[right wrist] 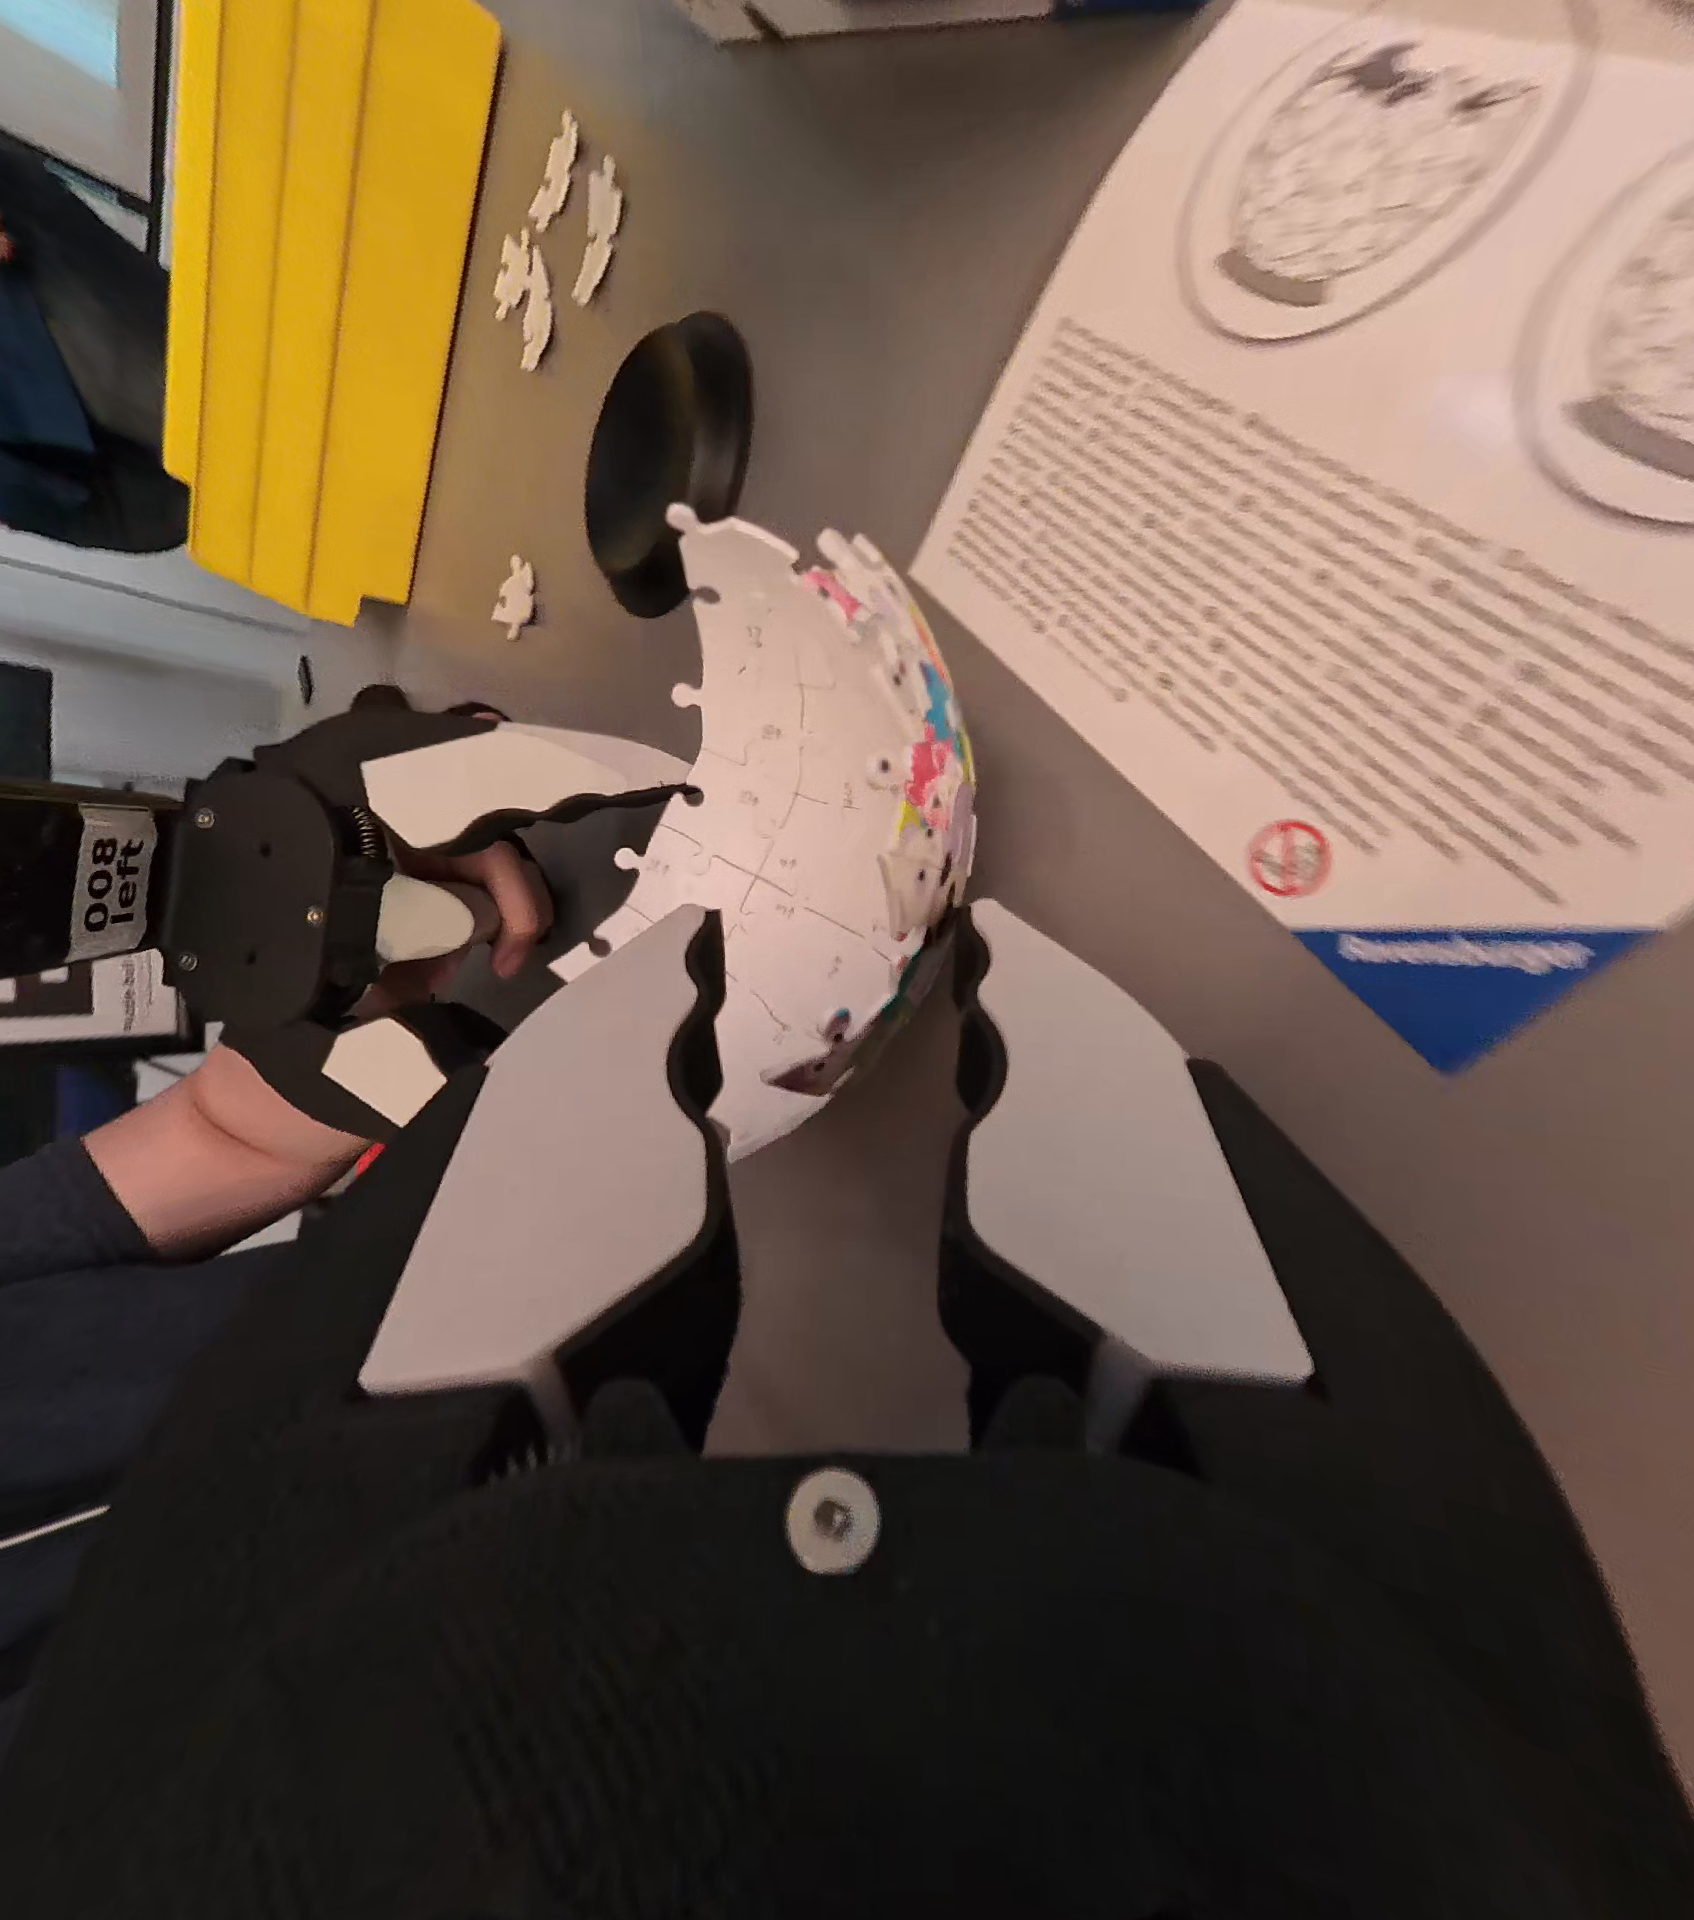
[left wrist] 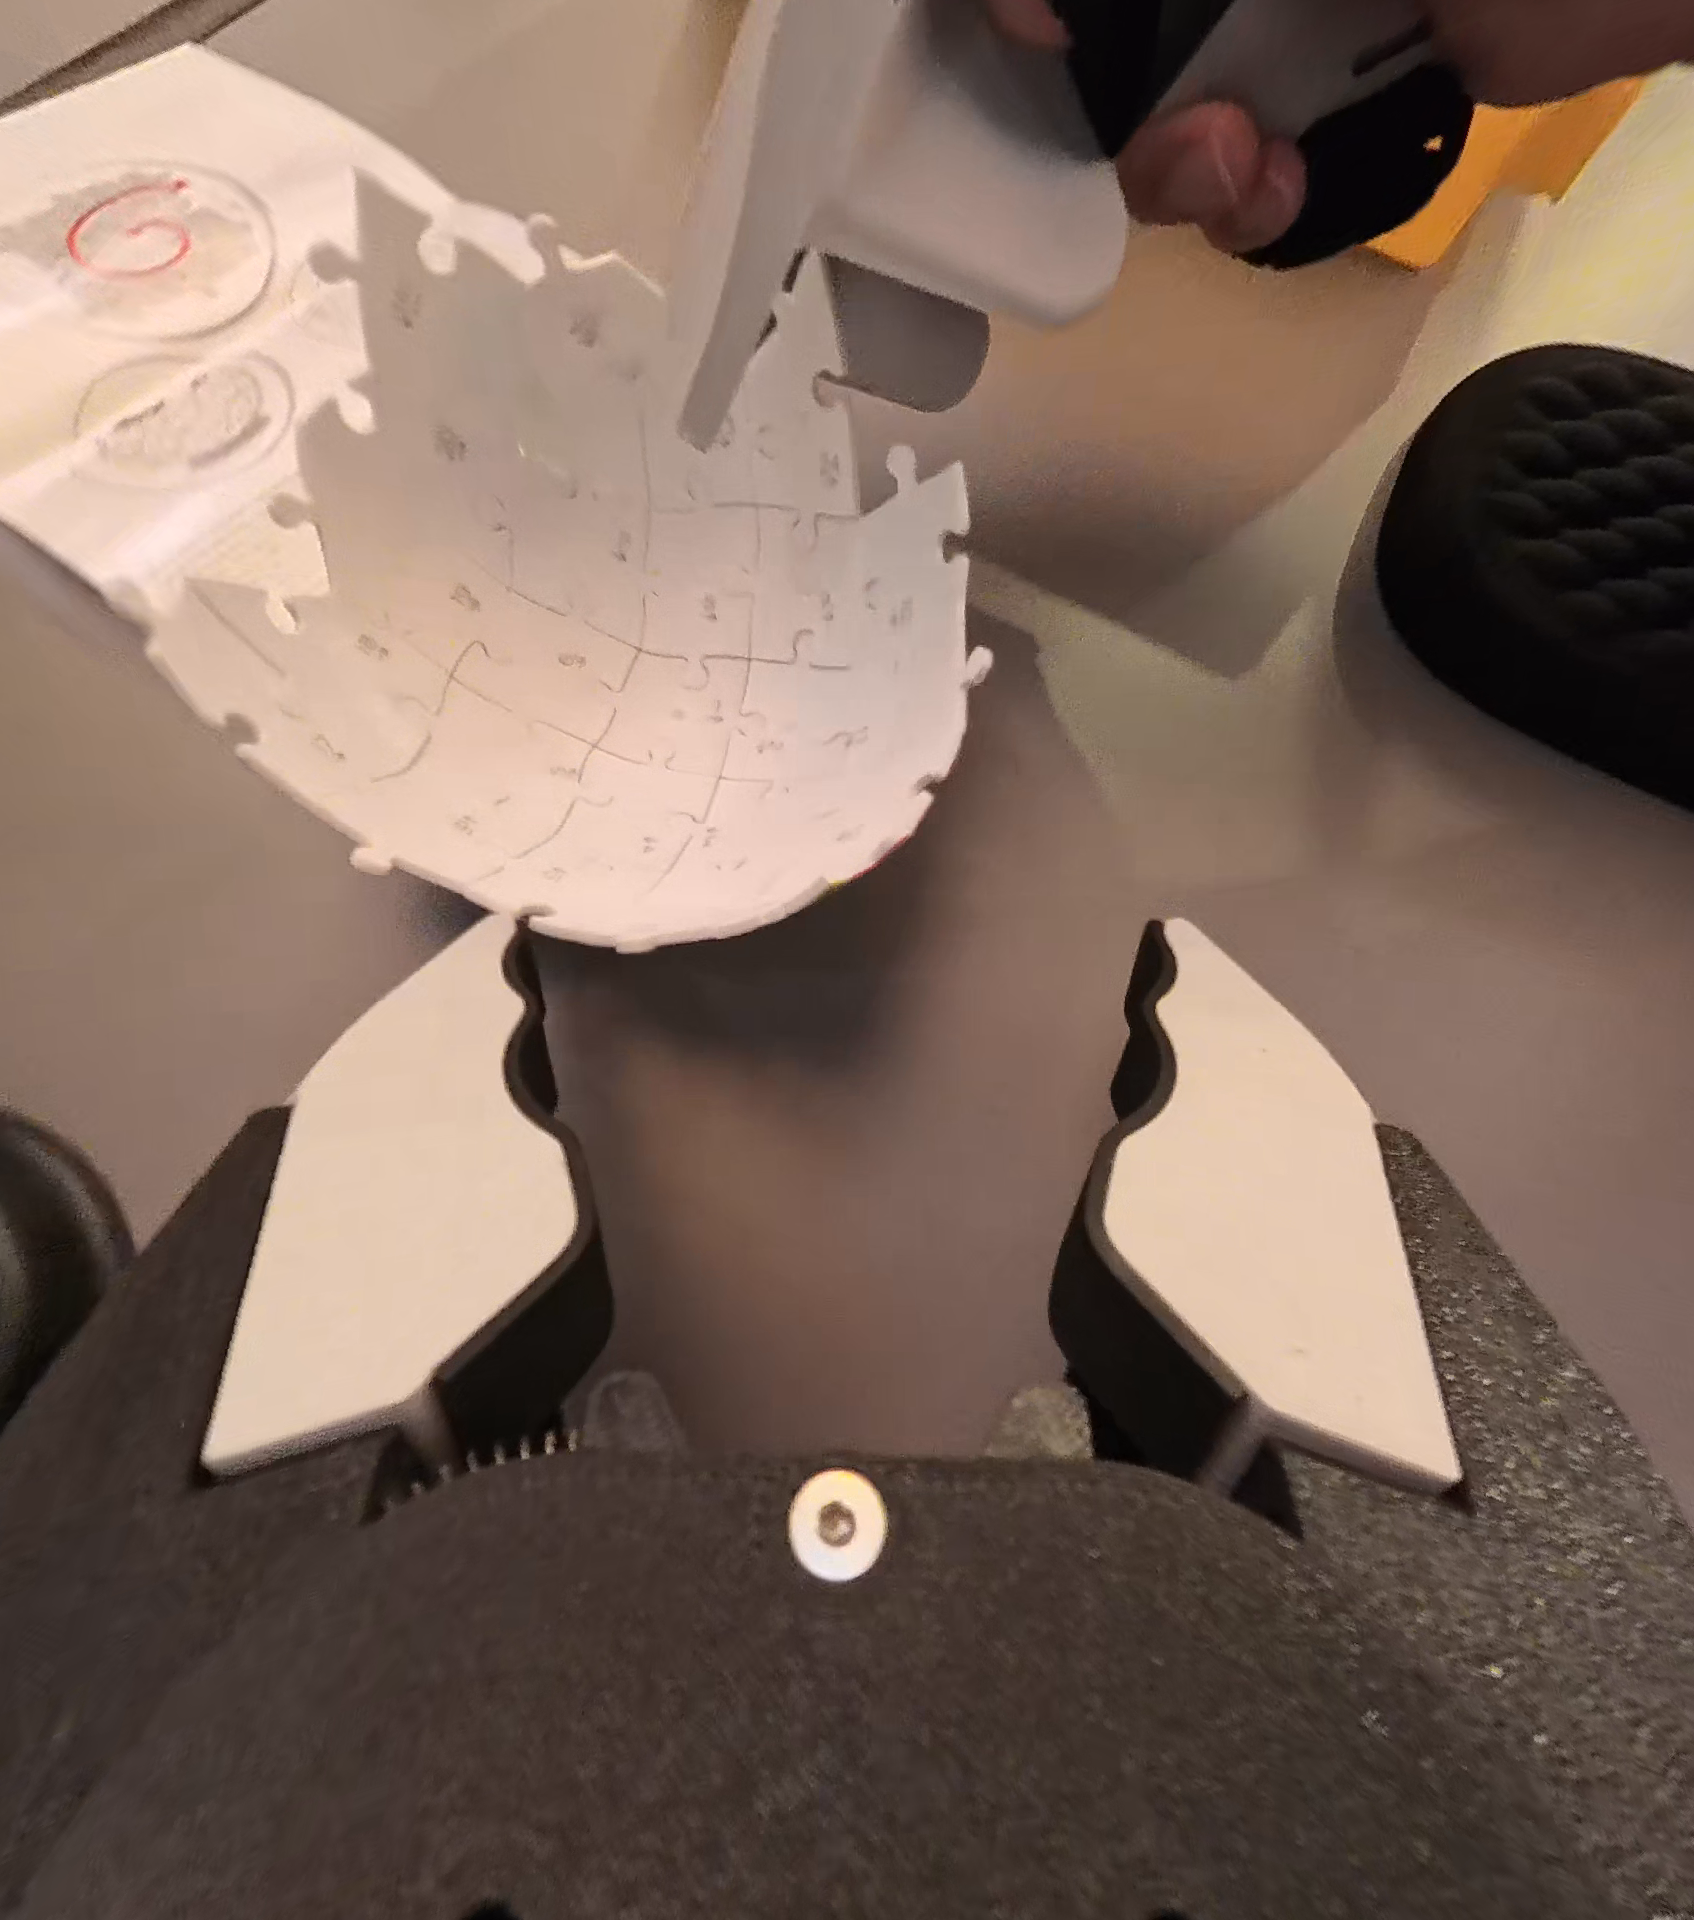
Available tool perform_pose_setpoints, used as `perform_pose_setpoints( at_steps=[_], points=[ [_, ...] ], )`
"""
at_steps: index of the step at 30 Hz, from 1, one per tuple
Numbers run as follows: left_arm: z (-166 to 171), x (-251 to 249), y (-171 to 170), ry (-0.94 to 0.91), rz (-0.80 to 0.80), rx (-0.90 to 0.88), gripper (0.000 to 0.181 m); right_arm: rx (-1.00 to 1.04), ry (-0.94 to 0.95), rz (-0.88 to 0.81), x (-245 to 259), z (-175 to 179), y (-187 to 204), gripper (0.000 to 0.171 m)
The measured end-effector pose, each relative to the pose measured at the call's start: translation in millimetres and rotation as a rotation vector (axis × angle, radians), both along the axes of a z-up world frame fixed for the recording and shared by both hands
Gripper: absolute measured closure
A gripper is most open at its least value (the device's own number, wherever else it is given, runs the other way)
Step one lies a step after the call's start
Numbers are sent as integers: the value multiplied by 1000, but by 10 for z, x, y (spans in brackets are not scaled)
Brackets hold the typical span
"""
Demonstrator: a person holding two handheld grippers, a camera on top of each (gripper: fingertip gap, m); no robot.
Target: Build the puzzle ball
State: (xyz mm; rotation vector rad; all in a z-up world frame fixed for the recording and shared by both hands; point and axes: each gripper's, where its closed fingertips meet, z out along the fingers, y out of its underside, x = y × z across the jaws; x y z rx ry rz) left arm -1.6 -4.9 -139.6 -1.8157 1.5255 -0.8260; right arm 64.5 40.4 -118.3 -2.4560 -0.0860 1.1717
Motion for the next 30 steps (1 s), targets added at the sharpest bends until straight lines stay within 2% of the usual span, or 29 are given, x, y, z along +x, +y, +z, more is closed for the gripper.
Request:
perform_pose_setpoints(
  at_steps=[8, 14, 20, 24, 28, 30],
  points=[
    [39, -495, -127, -11, 133, -24, 75, -34, -28, 191, -582, -28, 23, 127],
    [84, -694, -269, -45, 177, -31, 76, -53, -44, 273, -838, -57, -18, 126],
    [126, -768, -262, -80, 199, -34, 75, -54, -22, 296, -913, -64, -30, 127],
    [290, -879, -269, -139, 211, -20, 75, -11, -6, 290, -900, -3, 12, 127],
    [506, -1186, -229, -171, 250, 39, 76, 25, 3, 265, -806, 118, 74, 127],
    [527, -1475, -15, -133, 331, 111, 81, 74, 2, 241, -723, 231, 119, 127]
  ],
)
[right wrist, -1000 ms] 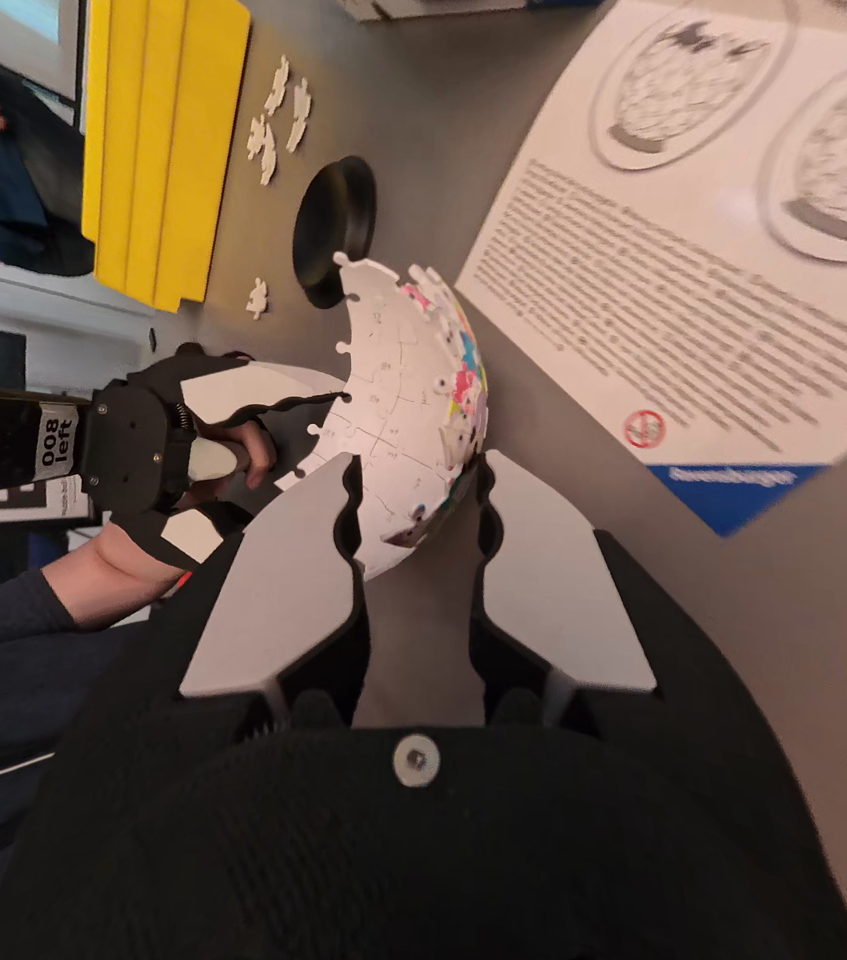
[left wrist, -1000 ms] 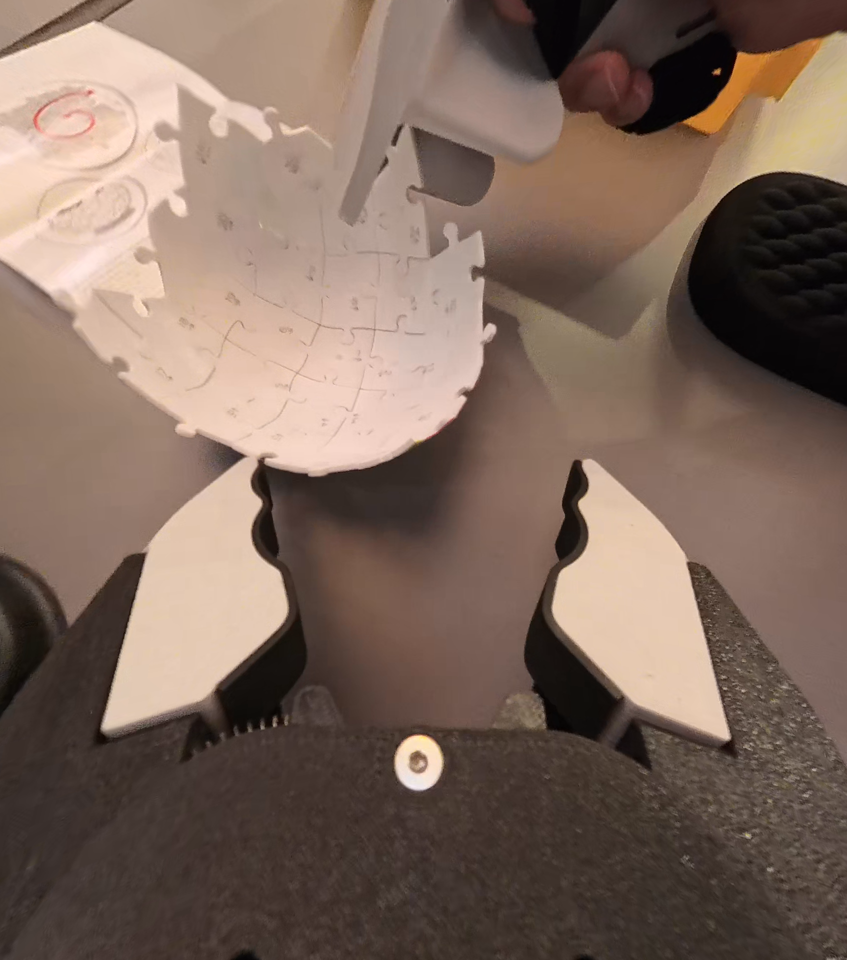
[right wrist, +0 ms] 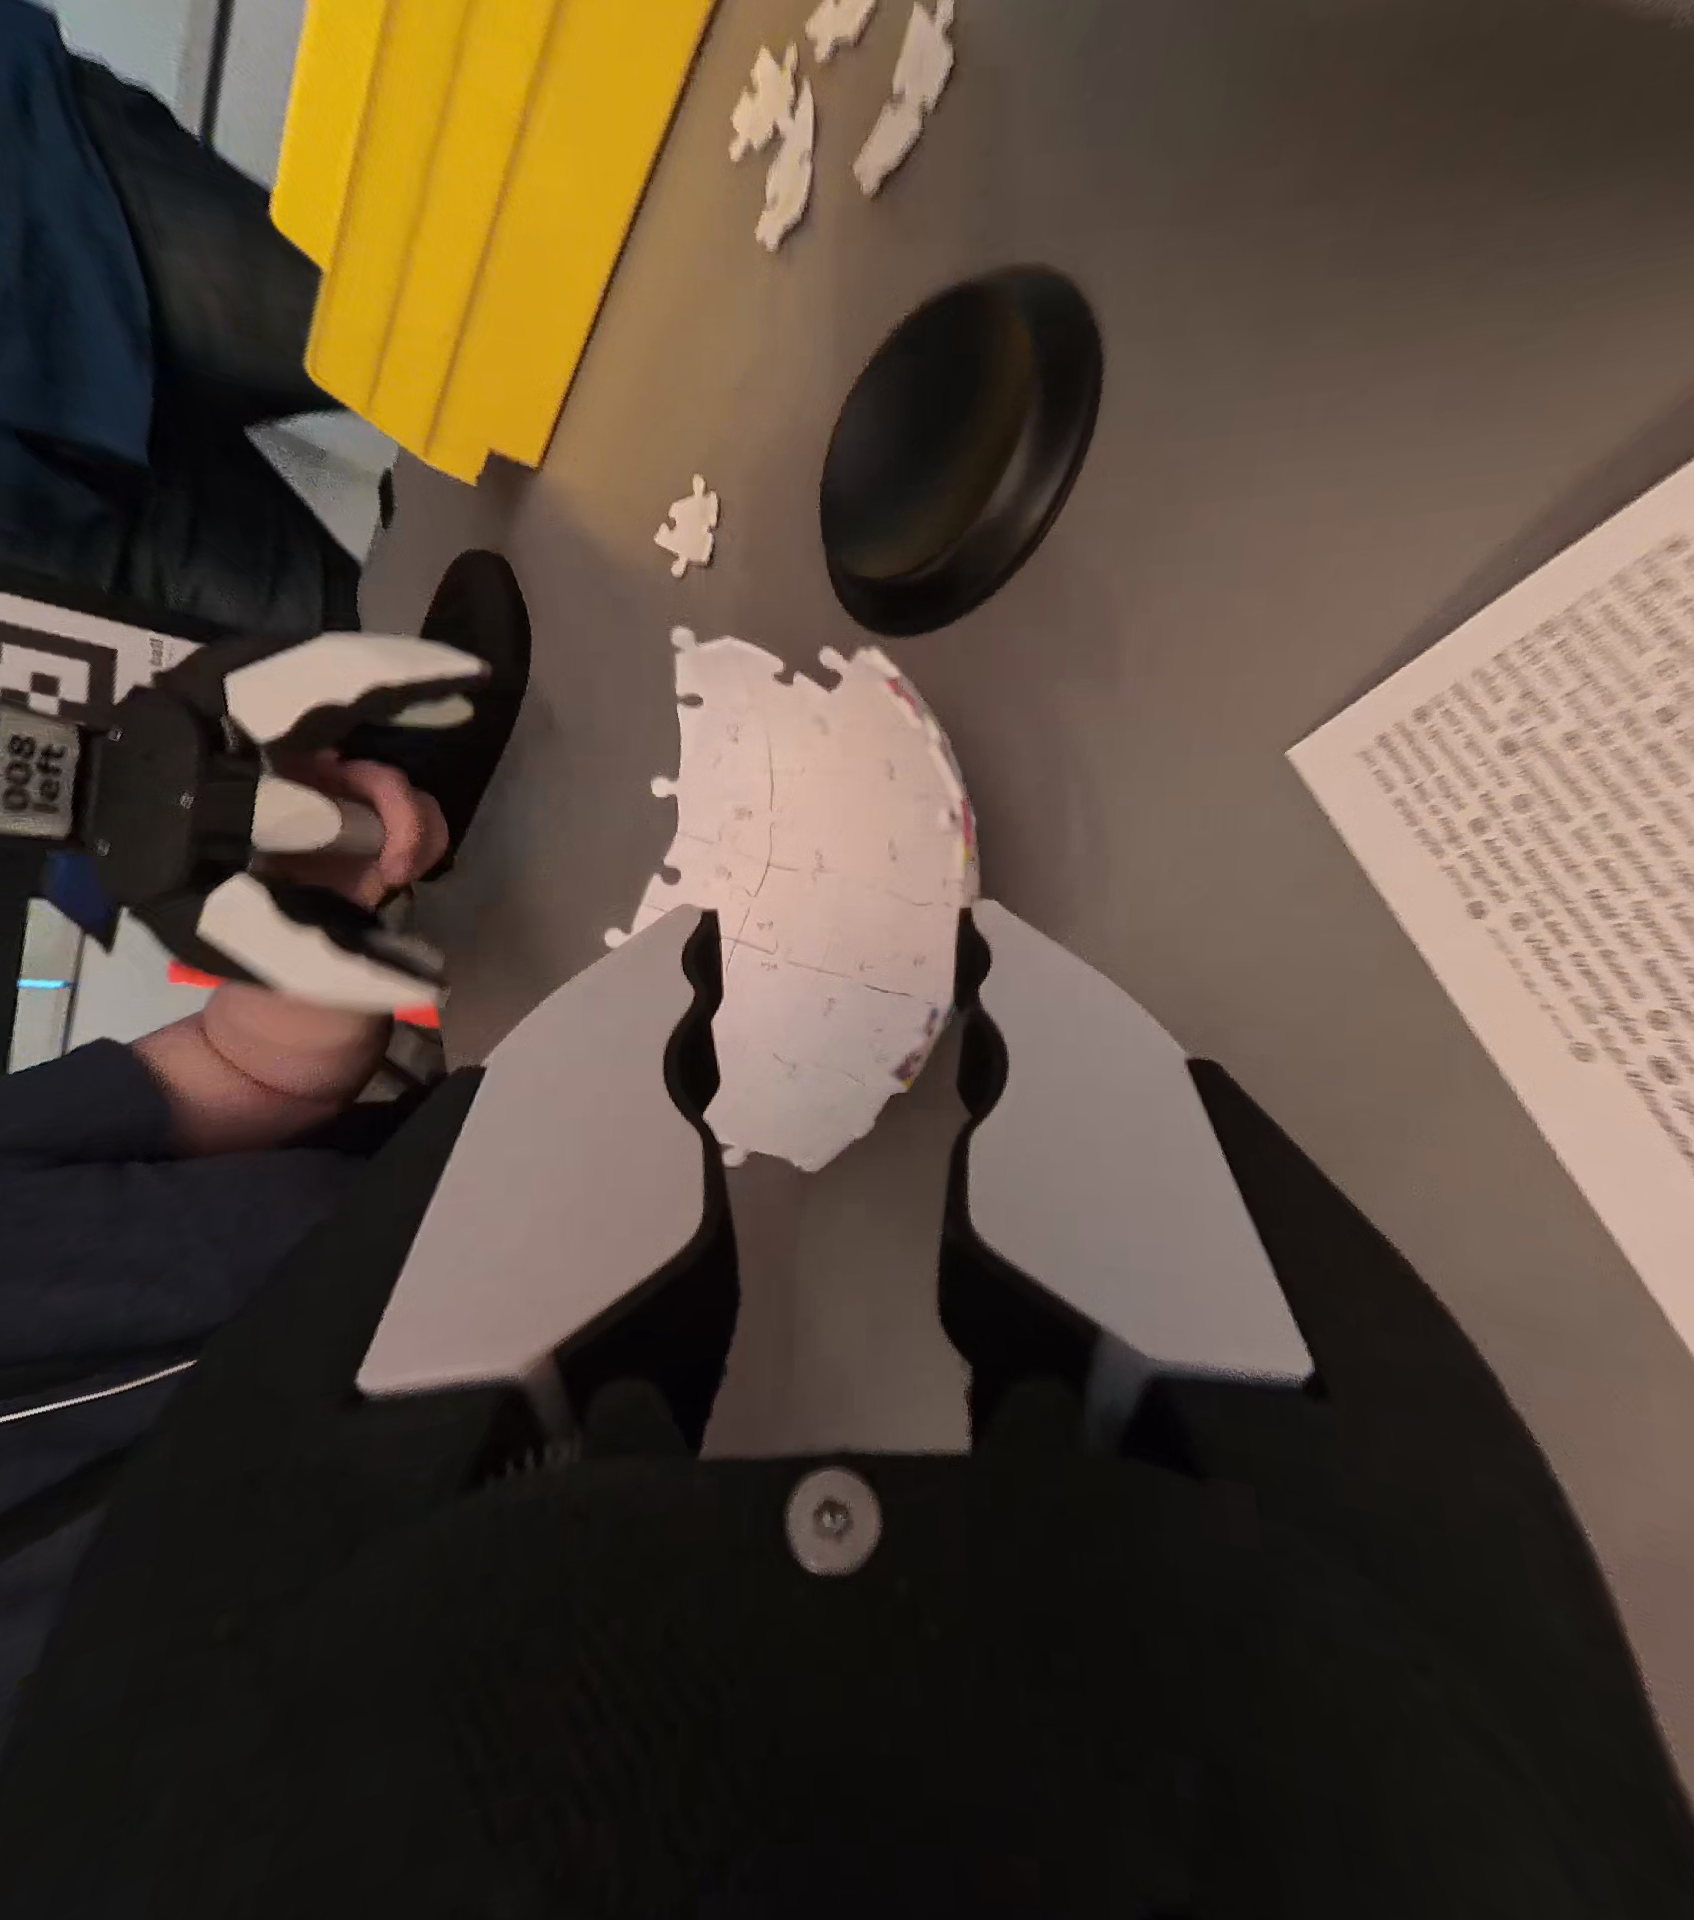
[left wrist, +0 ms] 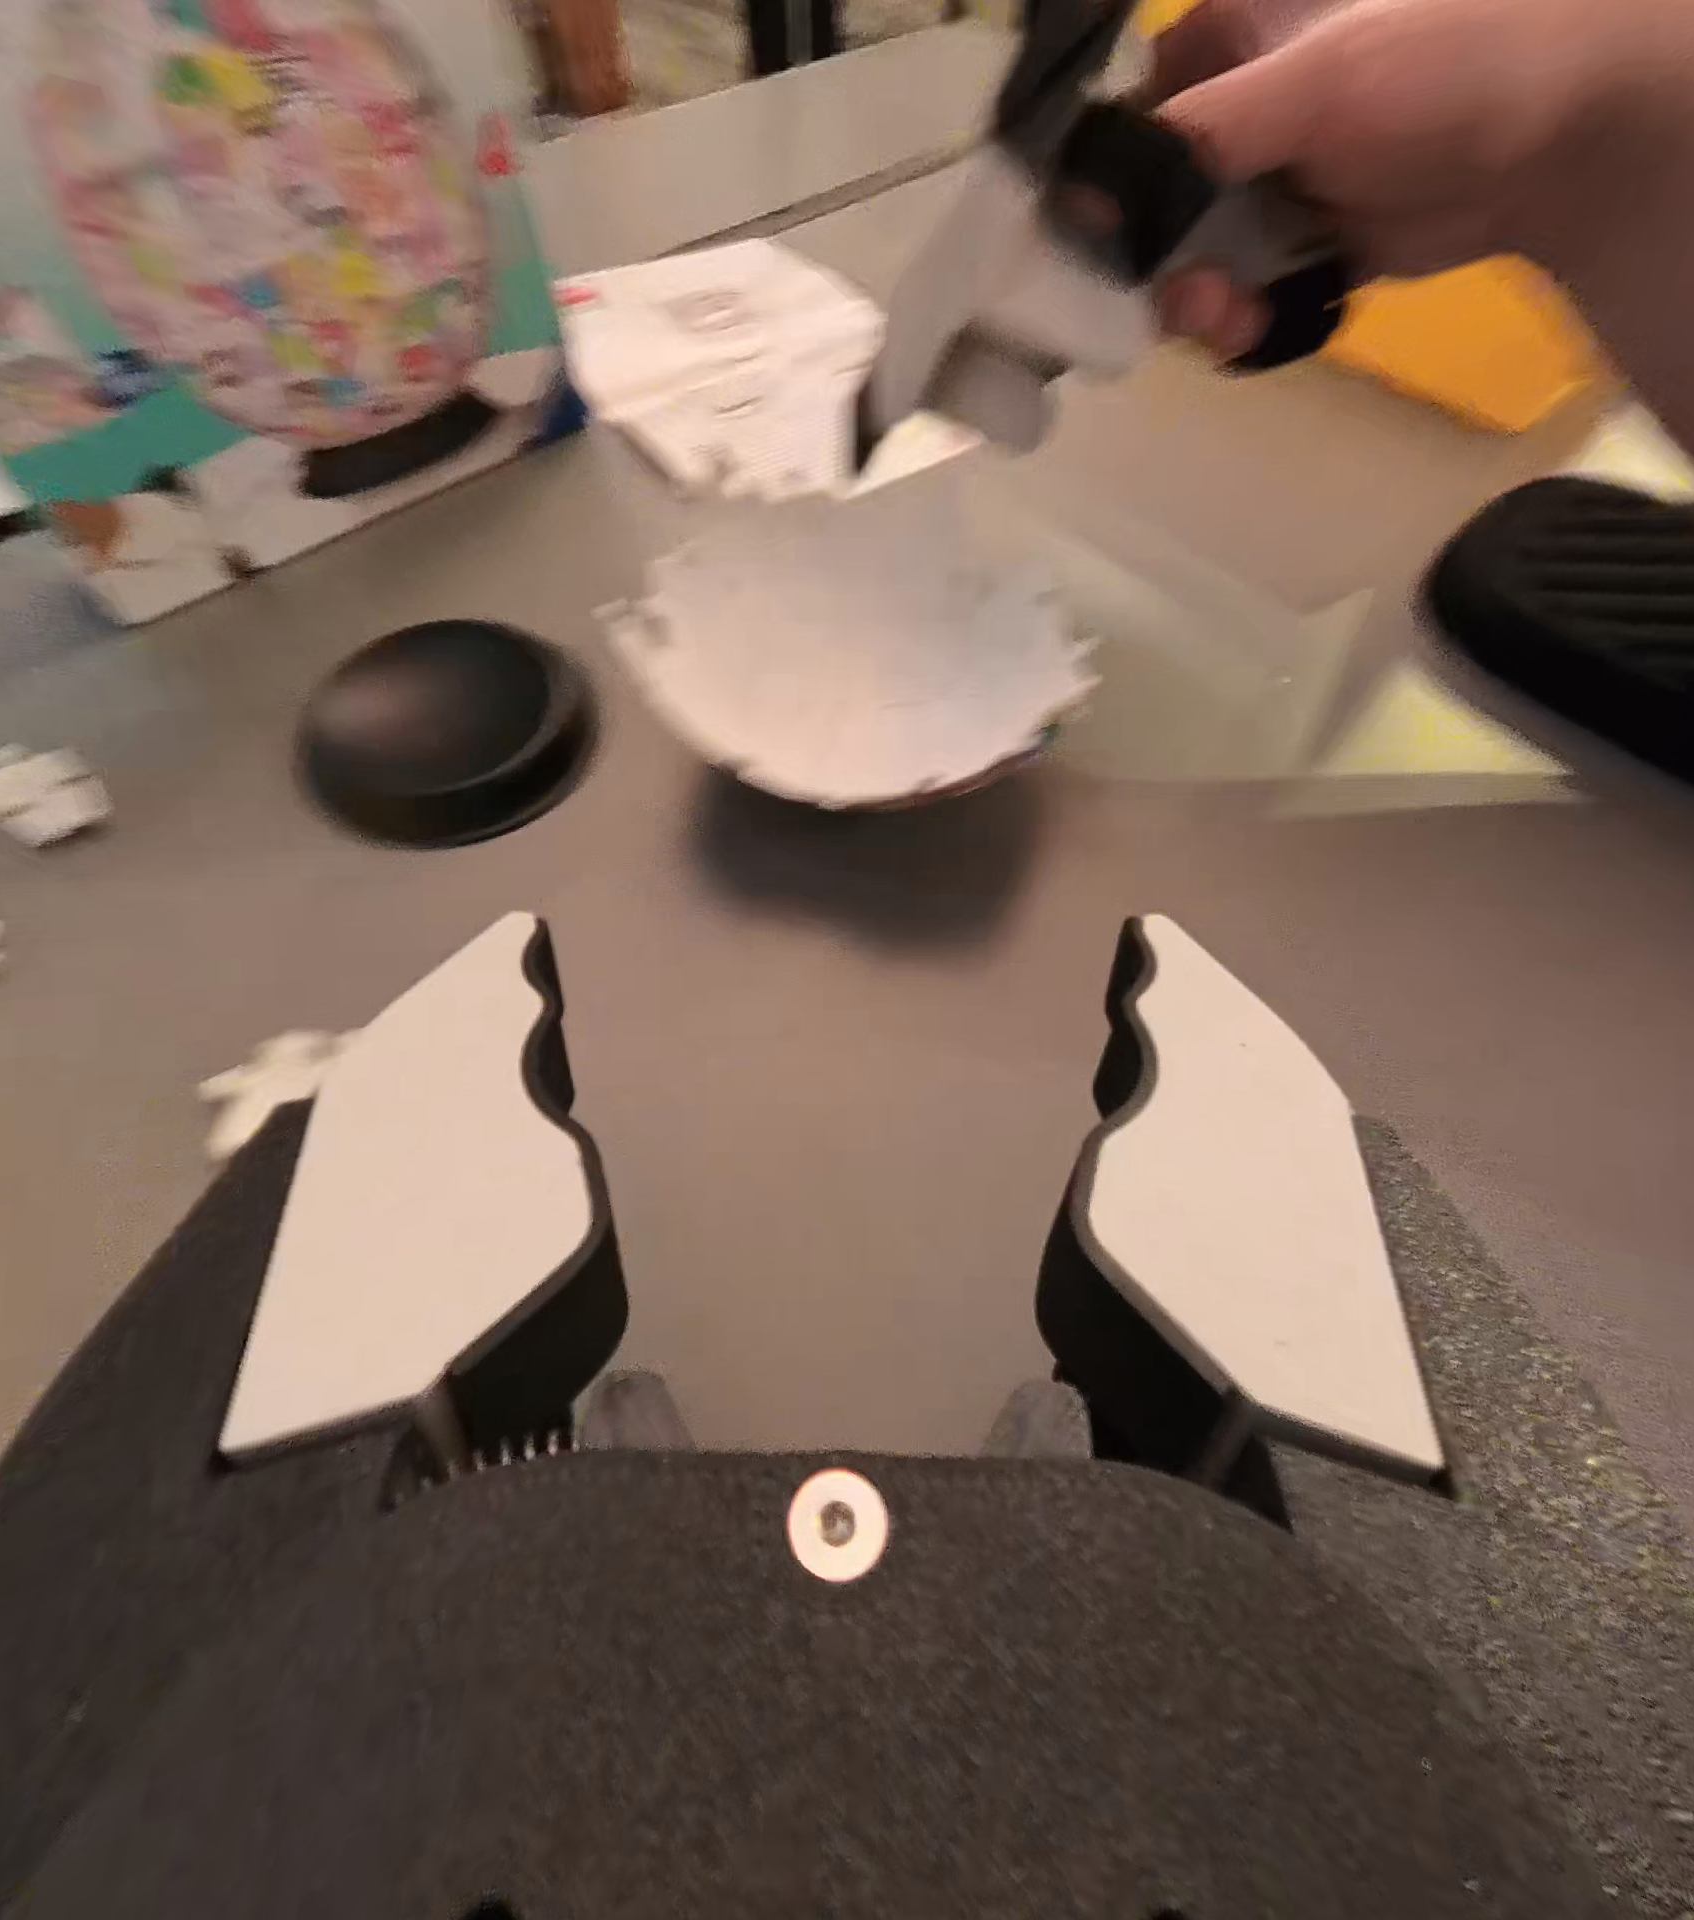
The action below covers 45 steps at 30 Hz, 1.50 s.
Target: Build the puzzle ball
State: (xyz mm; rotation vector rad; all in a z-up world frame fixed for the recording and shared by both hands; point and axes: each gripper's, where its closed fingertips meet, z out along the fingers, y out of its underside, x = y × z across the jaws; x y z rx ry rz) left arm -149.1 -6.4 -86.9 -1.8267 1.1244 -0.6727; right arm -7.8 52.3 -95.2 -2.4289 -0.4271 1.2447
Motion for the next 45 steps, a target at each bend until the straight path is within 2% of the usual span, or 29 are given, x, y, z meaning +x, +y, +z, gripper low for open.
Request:
perform_pose_setpoints(
  at_steps=[3, 6, 9, 12, 14, 17, 22, 25, 27, 33, 35, 37, 39, 42, 44, 45],
  points=[
    [-148, -472, 479, 118, 132, 10, 82, 99, -15, -41, 142, 179, 66, 127],
    [-340, -687, 767, 159, 133, -112, 87, 217, -27, -63, 219, 359, 96, 127],
    [-497, -760, 920, 277, 110, -85, 88, 272, -20, -66, 217, 453, 39, 127],
    [-642, -698, 968, 365, 51, -48, 102, 270, -3, -45, 184, 464, -52, 127],
    [-635, -654, 1037, 353, 51, -44, 109, 262, -16, -36, 178, 436, -99, 127],
    [-691, -614, 1031, 313, 40, -177, 109, 256, -41, -23, 166, 398, -166, 127],
    [-681, -668, 1146, 320, 124, -155, 135, 241, -72, 7, 138, 331, -275, 127],
    [-680, -649, 1113, 325, 111, -150, 143, 248, -81, 17, 113, 328, -306, 127],
    [-679, -659, 1079, 340, 92, -135, 157, 253, -80, 22, 94, 339, -322, 127],
    [-656, -745, 1020, 370, 65, -106, 160, 267, -58, 26, 50, 384, -355, 127],
    [-615, -789, 985, 418, 30, -41, 181, 274, -54, 29, 30, 403, -374, 127],
    [-561, -831, 951, 480, -3, 40, 181, 289, -53, 37, -3, 432, -397, 127],
    [-565, -877, 911, 533, -17, 58, 174, 297, -55, 46, -40, 451, -419, 127],
    [-570, -802, 822, 474, -42, -6, 157, 299, -51, 69, -111, 464, -452, 127],
    [-554, -733, 790, 437, -59, -36, 137, 300, -55, 85, -161, 455, -468, 127],
    [-546, -711, 779, 428, -67, -46, 133, 299, -59, 93, -183, 447, -476, 127]
  ],
)
